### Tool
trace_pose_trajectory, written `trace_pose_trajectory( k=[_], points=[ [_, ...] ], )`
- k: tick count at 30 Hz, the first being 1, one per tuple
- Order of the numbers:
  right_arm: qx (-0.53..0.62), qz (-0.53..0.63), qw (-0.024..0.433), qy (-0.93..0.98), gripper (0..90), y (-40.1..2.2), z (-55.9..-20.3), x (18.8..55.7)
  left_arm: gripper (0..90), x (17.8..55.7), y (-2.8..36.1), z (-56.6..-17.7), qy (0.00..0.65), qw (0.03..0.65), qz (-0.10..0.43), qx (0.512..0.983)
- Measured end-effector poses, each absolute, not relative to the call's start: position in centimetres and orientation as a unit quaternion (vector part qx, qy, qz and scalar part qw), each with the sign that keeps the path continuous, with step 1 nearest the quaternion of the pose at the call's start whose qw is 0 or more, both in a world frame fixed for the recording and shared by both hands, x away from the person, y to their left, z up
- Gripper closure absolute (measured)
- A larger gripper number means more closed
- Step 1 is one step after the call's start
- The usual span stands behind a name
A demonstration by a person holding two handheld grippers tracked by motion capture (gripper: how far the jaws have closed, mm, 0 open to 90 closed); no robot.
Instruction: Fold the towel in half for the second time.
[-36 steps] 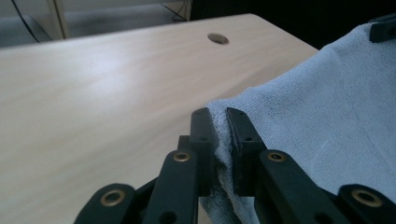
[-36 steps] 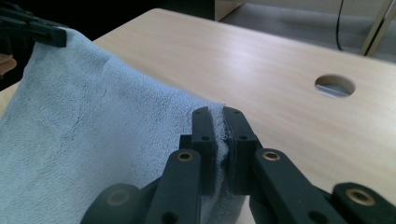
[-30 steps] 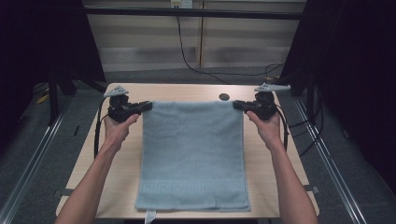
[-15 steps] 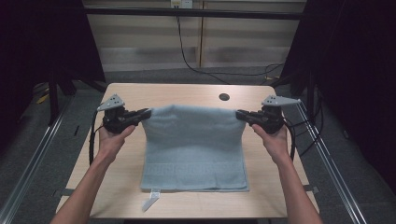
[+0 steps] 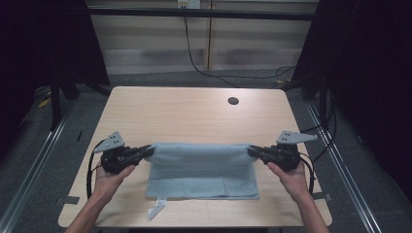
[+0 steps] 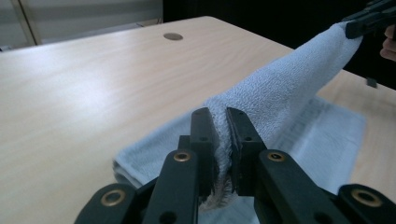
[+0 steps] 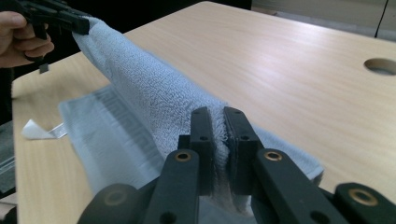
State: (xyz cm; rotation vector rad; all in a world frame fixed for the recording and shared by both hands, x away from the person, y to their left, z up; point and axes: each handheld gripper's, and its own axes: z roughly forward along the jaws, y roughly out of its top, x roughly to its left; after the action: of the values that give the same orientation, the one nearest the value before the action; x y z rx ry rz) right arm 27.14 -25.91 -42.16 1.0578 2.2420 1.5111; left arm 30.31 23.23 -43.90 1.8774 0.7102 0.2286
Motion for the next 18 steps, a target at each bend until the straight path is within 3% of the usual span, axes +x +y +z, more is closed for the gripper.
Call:
trace_pose_trajectory(
  k=[4,9,13,18],
  points=[
    [0.369,0.503,0.102,0.775,80.1,-25.5,-44.0,25.3,79.8,28.4,23.6,-45.1,0.297,0.519,0.082,0.797],
    [0.374,0.495,0.083,0.780,68.1,-25.4,-45.7,23.0,73.7,26.6,24.3,-46.2,0.297,0.507,0.060,0.807],
    [0.392,0.510,0.096,0.759,58.3,-26.4,-45.2,22.2,61.2,26.9,24.8,-45.9,0.311,0.524,0.045,0.792],
    [0.425,0.502,0.128,0.742,48.9,-27.2,-45.7,22.9,43.4,29.3,25.3,-46.2,0.351,0.507,0.079,0.784]
  ],
)
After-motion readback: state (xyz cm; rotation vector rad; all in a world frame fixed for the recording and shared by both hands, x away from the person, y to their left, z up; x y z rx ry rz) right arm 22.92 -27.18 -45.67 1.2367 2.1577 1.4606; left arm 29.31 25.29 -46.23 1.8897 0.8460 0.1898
